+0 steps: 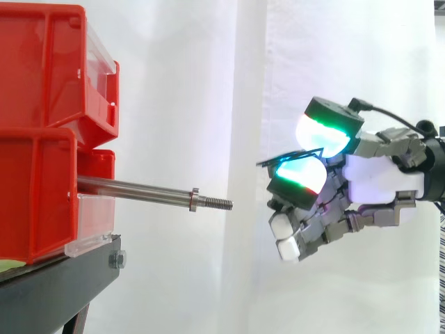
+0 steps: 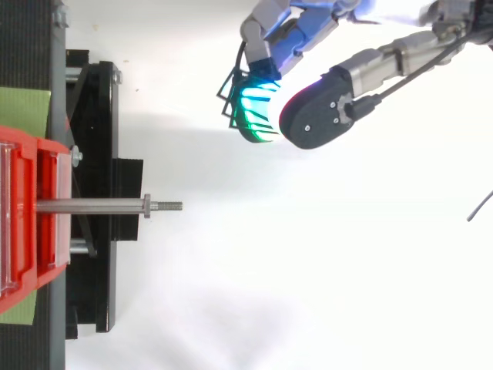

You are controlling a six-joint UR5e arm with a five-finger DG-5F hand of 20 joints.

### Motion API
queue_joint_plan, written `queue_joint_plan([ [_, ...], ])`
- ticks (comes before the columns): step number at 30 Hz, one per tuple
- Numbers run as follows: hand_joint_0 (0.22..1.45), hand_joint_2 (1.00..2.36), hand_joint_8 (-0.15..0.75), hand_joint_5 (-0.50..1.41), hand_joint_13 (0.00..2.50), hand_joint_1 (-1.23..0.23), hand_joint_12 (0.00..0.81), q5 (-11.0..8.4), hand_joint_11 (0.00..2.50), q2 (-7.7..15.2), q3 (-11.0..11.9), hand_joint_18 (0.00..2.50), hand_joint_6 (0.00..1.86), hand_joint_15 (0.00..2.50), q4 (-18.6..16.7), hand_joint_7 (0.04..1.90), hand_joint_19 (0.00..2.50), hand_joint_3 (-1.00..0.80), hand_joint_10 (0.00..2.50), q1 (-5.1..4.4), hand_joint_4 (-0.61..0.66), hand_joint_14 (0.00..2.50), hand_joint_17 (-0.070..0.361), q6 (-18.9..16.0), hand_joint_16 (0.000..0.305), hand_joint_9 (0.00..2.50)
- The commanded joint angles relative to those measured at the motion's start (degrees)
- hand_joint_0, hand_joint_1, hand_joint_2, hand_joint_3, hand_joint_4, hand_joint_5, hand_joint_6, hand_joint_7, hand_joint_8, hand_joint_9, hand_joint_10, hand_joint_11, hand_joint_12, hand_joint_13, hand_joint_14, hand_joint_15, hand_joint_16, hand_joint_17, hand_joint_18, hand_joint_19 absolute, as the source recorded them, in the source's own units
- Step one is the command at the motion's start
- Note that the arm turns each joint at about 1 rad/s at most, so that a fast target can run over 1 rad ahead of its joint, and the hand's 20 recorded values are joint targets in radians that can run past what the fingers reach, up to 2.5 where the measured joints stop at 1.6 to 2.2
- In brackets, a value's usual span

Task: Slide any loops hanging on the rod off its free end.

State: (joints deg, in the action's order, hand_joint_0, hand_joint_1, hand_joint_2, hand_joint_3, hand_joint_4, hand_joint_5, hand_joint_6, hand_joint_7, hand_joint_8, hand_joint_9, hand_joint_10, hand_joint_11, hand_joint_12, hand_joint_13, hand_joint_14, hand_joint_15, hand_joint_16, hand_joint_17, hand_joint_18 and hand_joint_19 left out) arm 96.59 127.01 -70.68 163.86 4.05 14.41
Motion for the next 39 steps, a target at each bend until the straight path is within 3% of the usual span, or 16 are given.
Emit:
queue_joint_plan([
  [1,0.62,1.01,0.302,-0.13,0.73,-0.7,0.301,0.0,0.24,-0.72,0.02,0.57,0.91,0.19,0.5,1.07,0.22,-0.28,0.01,0.26,0.08,0.01,0.063,0.0,0.028,0.83],
  [5,0.65,1.01,0.301,-0.15,0.72,-0.82,0.306,0.0,0.26,-1.07,0.02,0.57,0.93,0.18,1.11,1.04,0.21,-0.22,0.01,0.44,0.04,0.01,0.066,-0.09,0.029,0.8],
  [20,0.73,1.01,0.292,-0.18,0.71,-0.87,0.309,-0.09,0.27,-1.07,0.02,0.61,0.95,0.17,1.38,0.94,0.17,-0.41,0.01,0.61,0.02,0.01,0.067,-0.7,0.03,0.76],
  [25,0.69,1.01,0.297,-0.17,0.72,-0.83,0.304,-0.09,0.27,-1.07,0.02,0.6,0.94,0.17,1.64,0.98,0.19,-0.41,0.01,0.61,0.04,0.01,0.066,-1.67,0.029,0.79],
  [32,0.62,1.0,0.294,-0.14,0.72,-0.64,0.303,-0.09,0.23,-1.07,0.02,0.59,0.9,0.18,1.82,1.05,0.23,-0.46,0.01,0.7,0.07,0.01,0.066,-2.99,0.03,0.82],
  [39,0.62,1.01,0.296,-0.12,0.72,-0.59,0.304,-0.09,0.22,-1.07,0.02,0.58,0.88,0.19,2.08,1.05,0.26,-0.38,0.01,0.61,0.06,0.01,0.068,-3.34,0.03,0.82],
])
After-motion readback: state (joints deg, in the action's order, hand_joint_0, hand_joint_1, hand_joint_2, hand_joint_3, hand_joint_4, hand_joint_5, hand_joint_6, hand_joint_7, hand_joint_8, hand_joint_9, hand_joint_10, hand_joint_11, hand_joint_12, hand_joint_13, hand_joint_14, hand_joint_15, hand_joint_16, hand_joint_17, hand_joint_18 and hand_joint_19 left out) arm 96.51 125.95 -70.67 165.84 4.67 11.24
